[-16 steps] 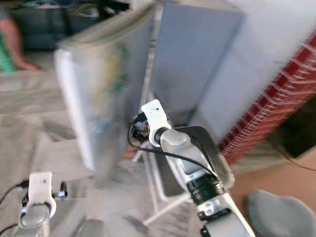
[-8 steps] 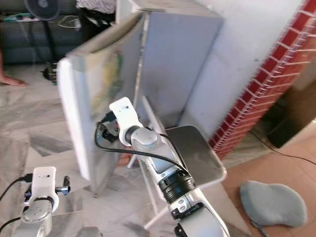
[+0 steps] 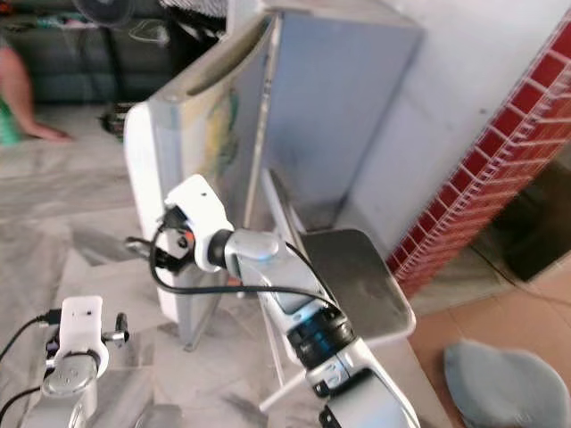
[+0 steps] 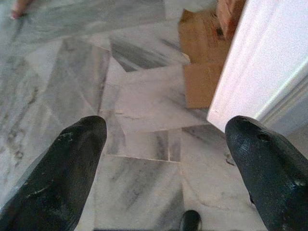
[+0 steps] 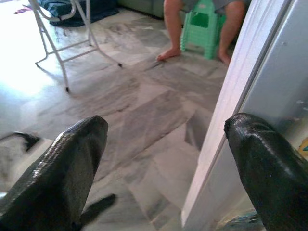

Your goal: Restocking fridge

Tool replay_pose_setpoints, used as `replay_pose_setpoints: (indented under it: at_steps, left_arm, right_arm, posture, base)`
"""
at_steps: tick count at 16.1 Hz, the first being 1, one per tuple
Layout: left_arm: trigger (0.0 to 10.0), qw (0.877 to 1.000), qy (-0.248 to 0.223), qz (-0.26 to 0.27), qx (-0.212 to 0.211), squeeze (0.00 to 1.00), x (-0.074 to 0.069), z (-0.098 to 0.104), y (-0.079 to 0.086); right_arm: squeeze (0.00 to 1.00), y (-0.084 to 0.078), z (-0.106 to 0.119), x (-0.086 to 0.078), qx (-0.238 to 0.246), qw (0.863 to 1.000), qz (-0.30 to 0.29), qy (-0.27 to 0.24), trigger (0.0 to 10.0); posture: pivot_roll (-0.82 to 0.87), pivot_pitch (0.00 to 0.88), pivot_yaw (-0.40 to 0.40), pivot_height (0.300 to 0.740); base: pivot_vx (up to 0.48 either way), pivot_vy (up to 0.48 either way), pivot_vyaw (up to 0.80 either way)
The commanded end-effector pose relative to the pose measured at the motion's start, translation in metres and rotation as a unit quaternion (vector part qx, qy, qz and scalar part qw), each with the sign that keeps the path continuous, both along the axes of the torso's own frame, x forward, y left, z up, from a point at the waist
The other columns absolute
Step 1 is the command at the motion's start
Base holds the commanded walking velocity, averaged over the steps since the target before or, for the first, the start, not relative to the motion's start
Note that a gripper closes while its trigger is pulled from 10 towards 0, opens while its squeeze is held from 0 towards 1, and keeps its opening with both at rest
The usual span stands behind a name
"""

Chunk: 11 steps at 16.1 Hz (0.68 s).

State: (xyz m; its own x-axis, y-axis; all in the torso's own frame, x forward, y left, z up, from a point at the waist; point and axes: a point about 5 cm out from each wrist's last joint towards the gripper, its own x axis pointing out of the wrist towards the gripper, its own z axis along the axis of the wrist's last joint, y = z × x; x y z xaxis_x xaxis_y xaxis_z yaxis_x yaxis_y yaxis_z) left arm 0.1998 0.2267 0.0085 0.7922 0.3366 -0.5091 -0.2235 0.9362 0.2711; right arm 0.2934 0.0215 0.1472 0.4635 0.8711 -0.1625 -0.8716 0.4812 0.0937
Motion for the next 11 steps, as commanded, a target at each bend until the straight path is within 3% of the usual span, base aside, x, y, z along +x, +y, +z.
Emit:
replay_pose_setpoints:
  at_steps: [1,4,6,8,9,11]
  left_arm:
    - [10.0,1.000,-0.010,-0.008,0.000,0.00,0.002,0.004,-0.002]
    - [10.0,0.999,-0.029,-0.032,-0.006,0.00,0.005,0.009,-0.005]
    - [10.0,0.995,-0.087,-0.055,-0.005,0.00,0.012,0.022,-0.014]
    - [10.0,0.986,-0.146,-0.081,-0.001,0.00,0.018,0.035,-0.025]
    - [10.0,0.984,-0.154,-0.092,0.000,0.00,0.019,0.036,-0.030]
    - [10.0,0.980,-0.170,-0.102,-0.019,0.00,0.020,0.039,-0.036]
  right_arm:
    - [0.00,-0.038,-0.028,0.014,-0.057,0.993,-0.095,0.030,10.0]
    - [0.00,-0.061,-0.042,0.012,-0.071,0.985,-0.153,0.038,10.0]
    - [0.00,-0.092,-0.046,0.022,-0.108,0.964,-0.242,-0.035,10.0]
    - [0.00,-0.130,-0.050,0.022,-0.108,0.943,-0.313,-0.047,10.0]
    - [0.00,-0.152,-0.054,0.016,-0.101,0.932,-0.348,-0.033,10.0]
    - [0.00,-0.180,-0.061,0.003,-0.133,0.913,-0.384,-0.035,10.0]
  posture:
    - [0.23,0.000,-0.137,0.740]
    - [0.22,0.000,-0.129,0.740]
    - [0.22,0.000,-0.128,0.740]
    - [0.21,0.000,-0.127,0.740]
    - [0.20,0.000,-0.123,0.740]
    - [0.18,0.000,-0.118,0.740]
  base:
    - [0.000,0.000,0.00]
    - [0.000,0.000,0.00]
    - [0.000,0.000,0.00]
    - [0.000,0.000,0.00]
    - [0.000,0.000,0.00]
    - [0.000,0.000,0.00]
